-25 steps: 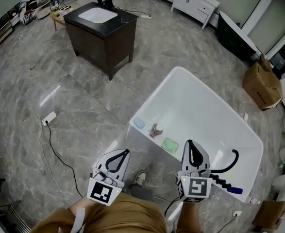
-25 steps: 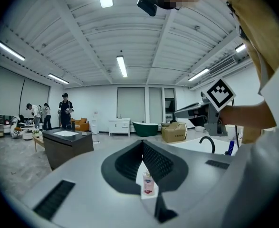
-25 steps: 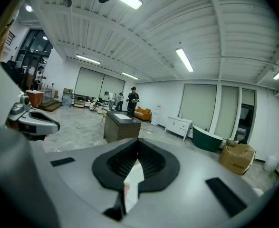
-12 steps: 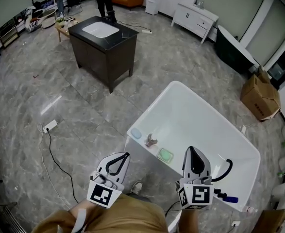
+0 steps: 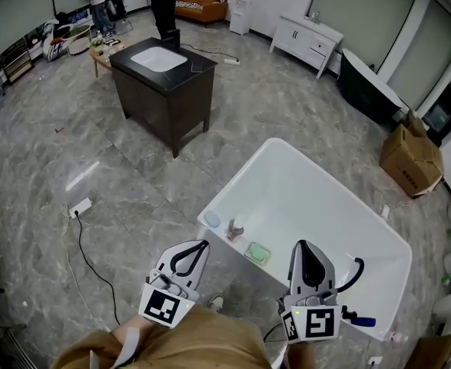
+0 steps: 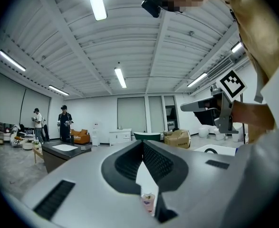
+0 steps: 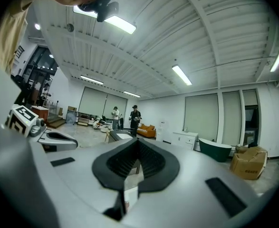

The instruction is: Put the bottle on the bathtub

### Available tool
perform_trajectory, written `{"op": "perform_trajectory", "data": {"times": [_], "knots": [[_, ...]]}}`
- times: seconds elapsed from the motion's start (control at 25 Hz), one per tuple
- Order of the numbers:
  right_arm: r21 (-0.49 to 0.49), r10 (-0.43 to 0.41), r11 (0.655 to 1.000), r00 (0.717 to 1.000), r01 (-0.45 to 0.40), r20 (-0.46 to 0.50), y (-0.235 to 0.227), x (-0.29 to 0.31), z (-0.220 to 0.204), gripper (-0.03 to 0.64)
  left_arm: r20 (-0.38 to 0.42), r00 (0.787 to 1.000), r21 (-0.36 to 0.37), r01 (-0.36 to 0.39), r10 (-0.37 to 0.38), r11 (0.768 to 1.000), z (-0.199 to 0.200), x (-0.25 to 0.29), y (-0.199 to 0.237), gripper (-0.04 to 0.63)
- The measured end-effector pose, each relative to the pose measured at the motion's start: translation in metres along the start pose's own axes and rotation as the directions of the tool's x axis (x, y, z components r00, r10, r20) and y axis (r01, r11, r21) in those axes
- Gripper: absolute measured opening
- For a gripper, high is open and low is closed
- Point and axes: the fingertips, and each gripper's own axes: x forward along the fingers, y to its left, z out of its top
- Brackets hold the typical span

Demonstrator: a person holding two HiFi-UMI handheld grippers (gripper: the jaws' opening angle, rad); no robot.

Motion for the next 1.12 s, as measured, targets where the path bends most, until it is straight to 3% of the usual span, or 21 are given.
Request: {"op": "perform_trajectory", "data": {"times": [0.4,1.12], "knots": [[0.01,-0.01,1.0,1.0,0.01,-0.002,-0.014,-0.009,-0.001,0.005,0.012,1.0,0.033,-0.018,0.017,0.999,0.016,0.005,0.009,0.006],[-0.007,0.041,0.999,0.999,-0.041,-0.016,0.01,0.002,-0.001,0.005,0.009,1.0,0.026,-0.024,0.024,0.999,0.015,-0.004,0.014,0.008]]}}
